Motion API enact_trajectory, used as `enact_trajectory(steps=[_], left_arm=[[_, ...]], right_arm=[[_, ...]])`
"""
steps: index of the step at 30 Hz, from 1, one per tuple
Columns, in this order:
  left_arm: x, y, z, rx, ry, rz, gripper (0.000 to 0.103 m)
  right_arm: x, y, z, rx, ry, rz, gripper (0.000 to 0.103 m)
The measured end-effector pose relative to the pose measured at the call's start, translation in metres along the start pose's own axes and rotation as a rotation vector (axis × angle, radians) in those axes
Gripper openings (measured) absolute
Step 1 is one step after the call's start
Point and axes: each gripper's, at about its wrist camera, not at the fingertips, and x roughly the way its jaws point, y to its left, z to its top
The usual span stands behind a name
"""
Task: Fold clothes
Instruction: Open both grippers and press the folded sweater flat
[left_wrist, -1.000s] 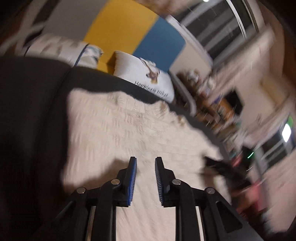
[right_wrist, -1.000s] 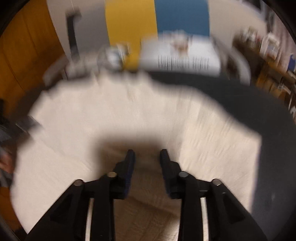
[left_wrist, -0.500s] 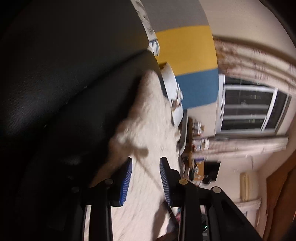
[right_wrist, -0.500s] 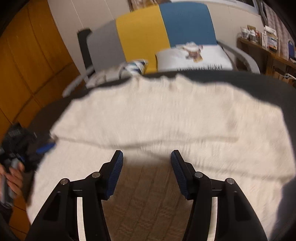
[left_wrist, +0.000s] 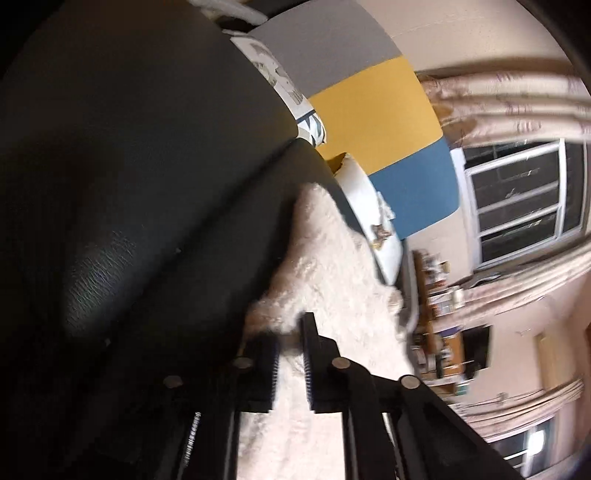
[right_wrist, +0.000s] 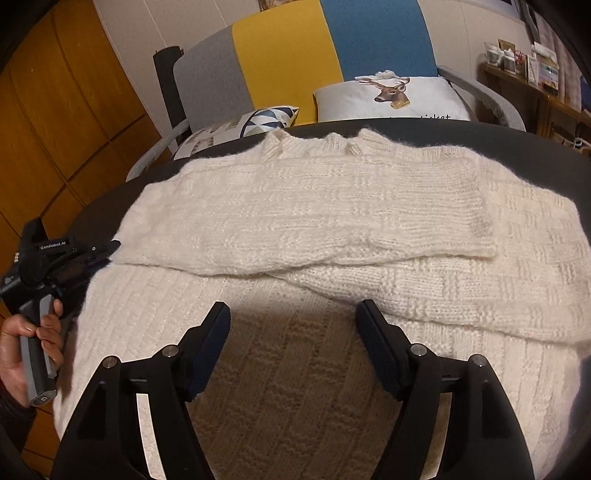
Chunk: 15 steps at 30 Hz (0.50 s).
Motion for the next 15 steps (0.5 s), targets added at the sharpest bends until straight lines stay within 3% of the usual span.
enact_trajectory(steps=[3,5,7,10,12,15], left_arm=[[-0.006,0.002,0.000,-0.071,0.009,-0.070,0.029],[-0.010,0.001,0.004,-0.066,0.017,-0.097,0.031],[-0.006,-0.001,0.009,-0.026,0.022,-0.037,0.029],[-0.002,-0.005,0.013,0.003,0.003,-0.011,0.026],[-0.007,-0.006,0.010,0.085,0.002,0.047,0.021],[-0.007,-0.009,0.012,0.169,0.032,0.061,0.020]], right_arm=[[0.000,0.000,0.001,0.005,-0.003,0.002,0.074],[-0.002,0.001,0.003,0.008,-0.006,-0.005,0.074],[-0.011,0.009,0.010,-0.014,-0.044,-0.050,0.074],[-0.022,0.029,0.029,-0.054,-0.098,-0.017,0.074],[-0.010,0.048,0.041,-0.135,-0.069,-0.035,0.074],[0.030,0.056,0.041,-0.215,0.029,-0.142,0.074]])
